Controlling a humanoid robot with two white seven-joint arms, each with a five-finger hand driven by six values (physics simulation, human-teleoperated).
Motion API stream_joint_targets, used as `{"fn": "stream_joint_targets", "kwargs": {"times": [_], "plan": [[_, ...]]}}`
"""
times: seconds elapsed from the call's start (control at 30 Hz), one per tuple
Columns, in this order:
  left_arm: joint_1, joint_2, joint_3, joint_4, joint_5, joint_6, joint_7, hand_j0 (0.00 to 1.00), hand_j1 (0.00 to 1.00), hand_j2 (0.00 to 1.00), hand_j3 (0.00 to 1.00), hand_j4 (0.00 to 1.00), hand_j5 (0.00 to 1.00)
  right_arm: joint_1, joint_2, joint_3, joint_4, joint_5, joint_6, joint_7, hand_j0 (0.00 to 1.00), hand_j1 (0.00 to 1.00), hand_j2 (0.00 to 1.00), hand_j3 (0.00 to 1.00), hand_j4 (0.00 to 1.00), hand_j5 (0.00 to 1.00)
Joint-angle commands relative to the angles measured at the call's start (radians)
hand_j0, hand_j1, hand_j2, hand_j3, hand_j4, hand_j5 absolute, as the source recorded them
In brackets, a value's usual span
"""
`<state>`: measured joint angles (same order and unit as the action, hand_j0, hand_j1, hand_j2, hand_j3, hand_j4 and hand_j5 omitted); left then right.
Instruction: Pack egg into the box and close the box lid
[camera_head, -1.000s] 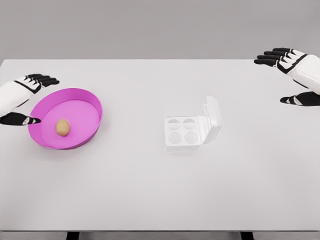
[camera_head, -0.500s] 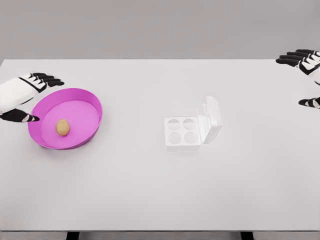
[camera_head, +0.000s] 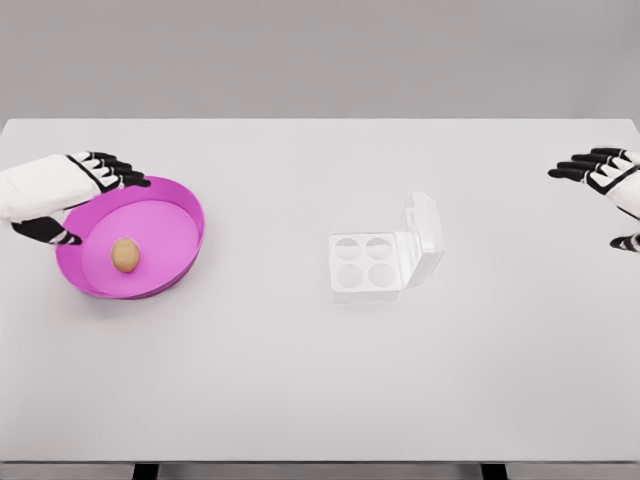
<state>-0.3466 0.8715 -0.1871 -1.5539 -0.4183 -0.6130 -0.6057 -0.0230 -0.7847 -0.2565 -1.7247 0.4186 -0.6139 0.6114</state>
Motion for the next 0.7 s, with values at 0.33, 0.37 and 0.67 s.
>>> {"fn": "stream_joint_targets", "kwargs": {"times": [0.33,0.37,0.67], "plan": [[-0.048,-0.002,-0.15,0.041,-0.034,0.002,-0.005,0.96,0.96,0.96,0.96,0.96,0.96,0.014,-0.01,0.129,-0.001,0.046,0.003,-0.001,1.0,1.0,1.0,1.0,1.0,1.0],[-0.048,0.0,-0.15,0.043,-0.034,0.002,-0.005,0.96,0.96,0.96,0.96,0.96,0.96,0.012,-0.008,0.129,-0.001,0.046,0.003,-0.001,1.0,1.0,1.0,1.0,1.0,1.0],[-0.048,0.05,-0.166,0.043,-0.048,0.002,-0.005,1.0,1.0,1.0,1.0,1.0,1.0,0.005,0.013,0.128,-0.003,0.045,0.003,-0.001,1.0,1.0,1.0,1.0,1.0,1.0]]}}
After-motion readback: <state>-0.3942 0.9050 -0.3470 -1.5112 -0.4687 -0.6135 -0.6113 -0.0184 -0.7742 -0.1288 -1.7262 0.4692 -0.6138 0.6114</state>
